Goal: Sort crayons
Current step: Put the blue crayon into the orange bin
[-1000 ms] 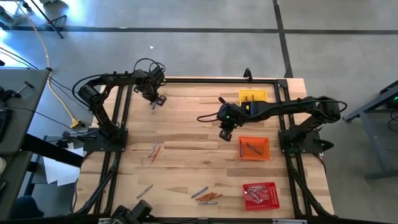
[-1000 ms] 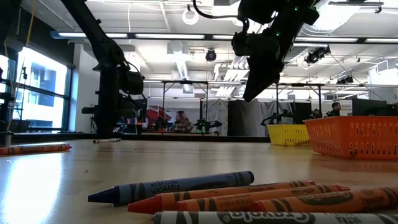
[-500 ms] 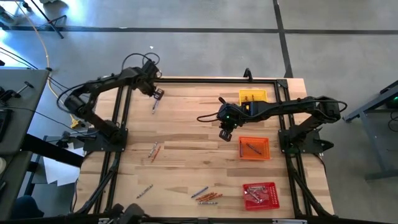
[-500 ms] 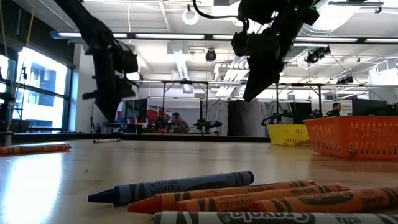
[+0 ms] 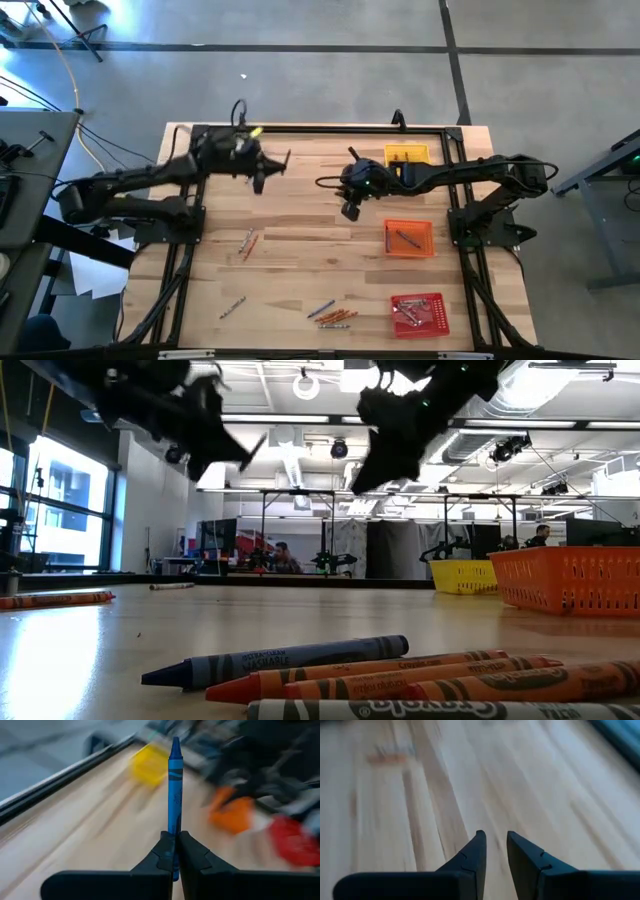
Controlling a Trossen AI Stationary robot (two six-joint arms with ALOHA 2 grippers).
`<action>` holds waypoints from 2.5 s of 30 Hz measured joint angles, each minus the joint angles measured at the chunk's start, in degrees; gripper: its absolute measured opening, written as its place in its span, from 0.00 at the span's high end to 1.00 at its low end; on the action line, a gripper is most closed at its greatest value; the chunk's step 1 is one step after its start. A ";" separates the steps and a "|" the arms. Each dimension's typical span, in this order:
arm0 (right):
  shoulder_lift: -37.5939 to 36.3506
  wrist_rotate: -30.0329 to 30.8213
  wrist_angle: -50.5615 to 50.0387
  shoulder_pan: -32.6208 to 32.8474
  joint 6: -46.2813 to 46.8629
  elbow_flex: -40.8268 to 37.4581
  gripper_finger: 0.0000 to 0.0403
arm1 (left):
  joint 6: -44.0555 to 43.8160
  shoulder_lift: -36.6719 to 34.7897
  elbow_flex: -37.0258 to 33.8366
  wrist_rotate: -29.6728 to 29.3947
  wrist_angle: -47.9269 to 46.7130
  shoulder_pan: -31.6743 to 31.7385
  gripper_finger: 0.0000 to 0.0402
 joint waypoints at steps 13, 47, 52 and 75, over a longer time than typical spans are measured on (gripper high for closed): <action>-0.01 0.25 47.21 6.87 -4.11 -10.54 0.82 | -3.03 -2.18 -12.70 -23.47 27.21 -19.83 1.00; 8.68 21.63 63.12 20.41 -3.65 -7.74 0.82 | 1.58 20.88 -2.55 -40.97 44.79 -42.50 1.00; 8.68 21.51 63.10 20.36 -3.65 -7.74 0.82 | 1.07 21.12 -2.55 -40.99 45.16 -42.84 1.00; 8.63 22.02 62.21 20.28 -3.70 -7.76 0.85 | 2.56 29.59 2.26 -38.17 50.61 -43.16 1.00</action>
